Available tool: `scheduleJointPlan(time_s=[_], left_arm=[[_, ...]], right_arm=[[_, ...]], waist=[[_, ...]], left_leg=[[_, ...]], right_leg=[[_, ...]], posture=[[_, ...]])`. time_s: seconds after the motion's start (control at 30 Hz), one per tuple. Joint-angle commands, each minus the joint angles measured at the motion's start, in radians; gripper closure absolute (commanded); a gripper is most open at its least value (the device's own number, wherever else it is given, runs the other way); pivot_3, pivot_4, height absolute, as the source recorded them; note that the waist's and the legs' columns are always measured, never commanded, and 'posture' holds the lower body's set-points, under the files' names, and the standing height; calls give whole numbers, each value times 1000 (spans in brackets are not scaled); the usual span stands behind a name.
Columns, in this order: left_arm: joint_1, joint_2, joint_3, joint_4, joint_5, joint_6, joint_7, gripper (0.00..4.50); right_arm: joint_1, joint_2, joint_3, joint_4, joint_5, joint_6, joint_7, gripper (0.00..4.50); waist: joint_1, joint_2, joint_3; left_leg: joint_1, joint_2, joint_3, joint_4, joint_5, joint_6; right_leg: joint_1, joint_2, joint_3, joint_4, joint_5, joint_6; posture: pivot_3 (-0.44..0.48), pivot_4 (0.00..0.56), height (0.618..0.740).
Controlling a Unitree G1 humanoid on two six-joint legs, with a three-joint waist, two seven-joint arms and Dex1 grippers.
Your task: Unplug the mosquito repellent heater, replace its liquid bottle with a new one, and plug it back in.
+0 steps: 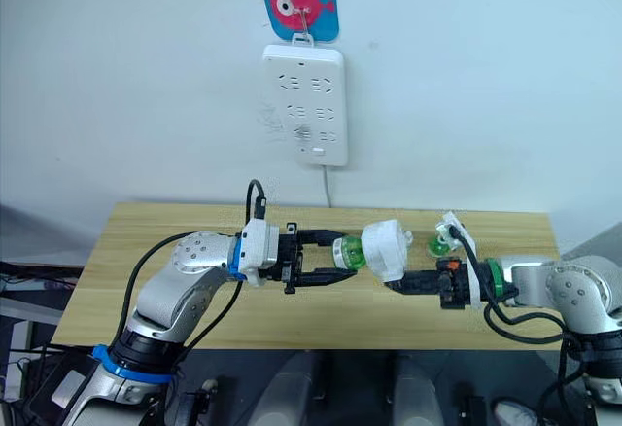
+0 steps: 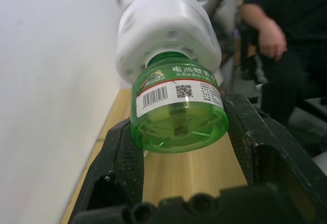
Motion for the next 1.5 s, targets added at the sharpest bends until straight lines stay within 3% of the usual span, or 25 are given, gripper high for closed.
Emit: scheduleJointPlan(time_s=[0.03,0.13,0.27,0.33,0.4,0.47,0.7,1.0,1.2,1.33,1.5], left_arm=[[29,2,-7,-22,9,-21,-4,2276],[35,7,-16,-22,23,-24,-11,2276],[30,15,-20,-16,29,-33,-29,2276],[20,6,-26,-6,35,-37,-29,2276],[6,-4,-33,-1,39,-37,-31,2276],[0,-6,-33,0,39,-38,-36,2276],[8,9,-20,-8,29,-26,-42,2276],[11,16,-10,1,27,-31,-47,2276],[4,11,-12,4,29,-29,-44,2276],[17,11,-24,-11,30,-27,-46,2276],[15,10,-24,-12,30,-26,-45,2276]], right_arm=[[-24,-2,-74,-44,220,22,-104,4490],[-94,-51,-65,-11,464,-19,-222,4490],[-174,-61,-13,27,593,-94,-364,4490],[-223,7,11,86,498,-154,-475,4490],[-254,24,39,147,291,-191,-488,4490],[-263,20,42,177,186,-202,-463,4490],[-239,-63,-52,176,205,-100,-284,4490],[-117,-243,-70,-29,269,71,52,4490],[-152,-151,-48,-33,331,20,-59,4490],[-231,19,-14,79,194,-82,-315,4490],[-247,66,-23,118,89,-93,-374,4490]], waist=[[0,0,0],[-1,0,0],[-3,0,0],[-4,0,0],[-5,0,0],[0,0,0],[-4,0,0],[-2,0,0],[-3,-1,0],[-6,-2,-1],[1,-2,-1]], left_leg=[[0,0,0,0,0,0],[0,0,0,0,0,0],[0,0,0,0,0,0],[0,0,1,0,0,0],[0,0,1,0,0,0],[0,-1,1,0,0,0],[0,0,2,0,0,0],[0,1,1,0,0,0],[0,1,1,0,0,0],[0,0,1,0,0,0],[-1,0,1,0,2,-3]], right_leg=[[0,0,0,0,0,0],[0,0,0,0,0,0],[0,0,0,0,0,0],[0,0,0,0,0,0],[0,0,1,1,0,0],[0,0,0,1,0,0],[0,1,1,0,0,0],[0,1,0,0,0,0],[0,1,0,1,0,0],[0,1,1,1,0,0],[-1,1,1,1,0,0]], posture=[[67,249,740],[58,246,740],[50,242,740],[49,238,740],[48,234,740],[51,232,740],[51,232,740],[57,232,740],[59,232,740],[64,232,740],[67,235,740]])
